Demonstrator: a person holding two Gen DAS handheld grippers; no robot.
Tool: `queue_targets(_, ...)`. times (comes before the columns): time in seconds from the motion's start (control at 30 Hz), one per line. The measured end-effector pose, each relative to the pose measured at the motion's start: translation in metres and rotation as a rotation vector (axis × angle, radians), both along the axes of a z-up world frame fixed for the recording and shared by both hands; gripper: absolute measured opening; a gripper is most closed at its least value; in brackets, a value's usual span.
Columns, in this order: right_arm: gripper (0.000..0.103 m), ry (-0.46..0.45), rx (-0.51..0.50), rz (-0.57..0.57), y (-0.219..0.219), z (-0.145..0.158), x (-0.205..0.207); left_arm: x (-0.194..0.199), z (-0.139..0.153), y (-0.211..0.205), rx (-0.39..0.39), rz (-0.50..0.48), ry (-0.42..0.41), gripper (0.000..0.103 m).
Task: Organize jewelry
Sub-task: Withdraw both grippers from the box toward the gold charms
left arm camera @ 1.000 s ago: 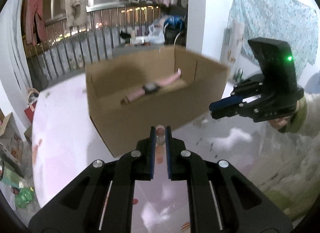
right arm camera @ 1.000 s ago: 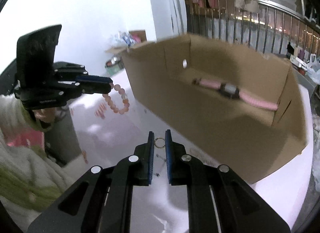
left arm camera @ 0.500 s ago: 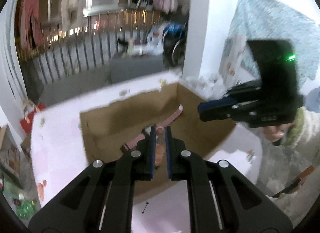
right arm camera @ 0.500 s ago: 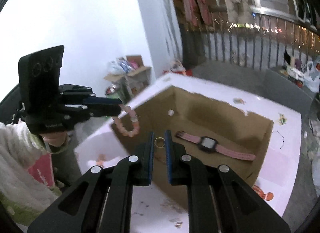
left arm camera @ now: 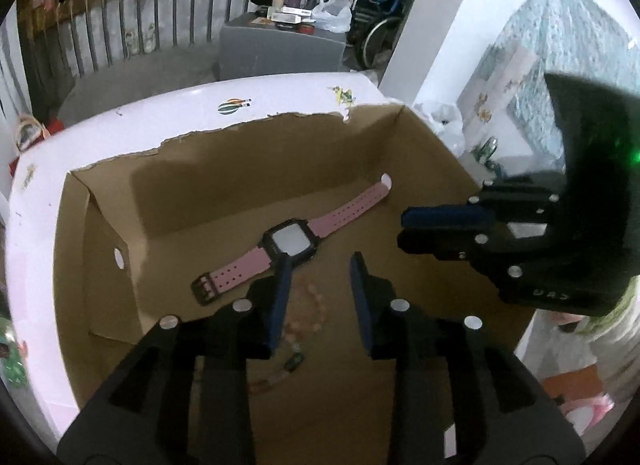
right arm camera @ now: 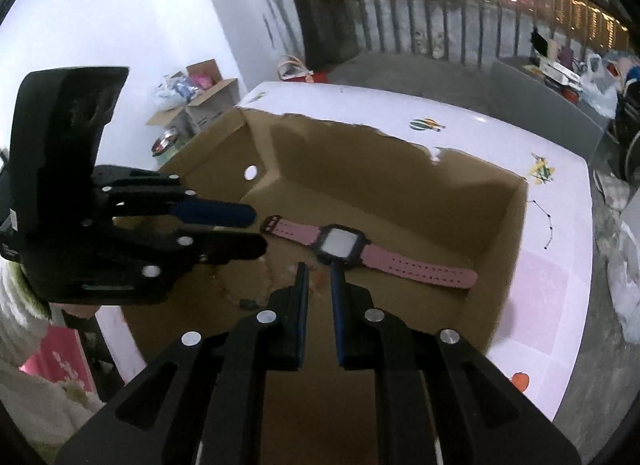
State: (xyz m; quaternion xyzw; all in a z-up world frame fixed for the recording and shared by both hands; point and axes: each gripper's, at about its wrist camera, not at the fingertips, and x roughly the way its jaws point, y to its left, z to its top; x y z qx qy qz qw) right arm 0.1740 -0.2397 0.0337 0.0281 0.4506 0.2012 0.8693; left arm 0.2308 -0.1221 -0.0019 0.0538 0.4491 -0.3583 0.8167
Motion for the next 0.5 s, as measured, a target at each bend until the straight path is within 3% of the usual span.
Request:
queue_targets(0.1, 0.013, -0.015, 0.013, -0.017, -0.006, 0.003, -0.001, -0.001, 0.004, 0.004, -0.010, 0.015, -0.011, 0.030)
queue_targets(0.27, 0.024, -0.079, -0.005, -0.024, -0.011, 0.017, -0.026, -0.018, 0.019, 0.020, -0.038, 0.020, -0.065, 0.030)
queue_targets(0.5, 0.030, -0.220, 0.016, 0.003, -0.010, 0.043, -0.090, -0.079, 0.044, 0.056, -0.069, -0.023, -0.217, 0.036)
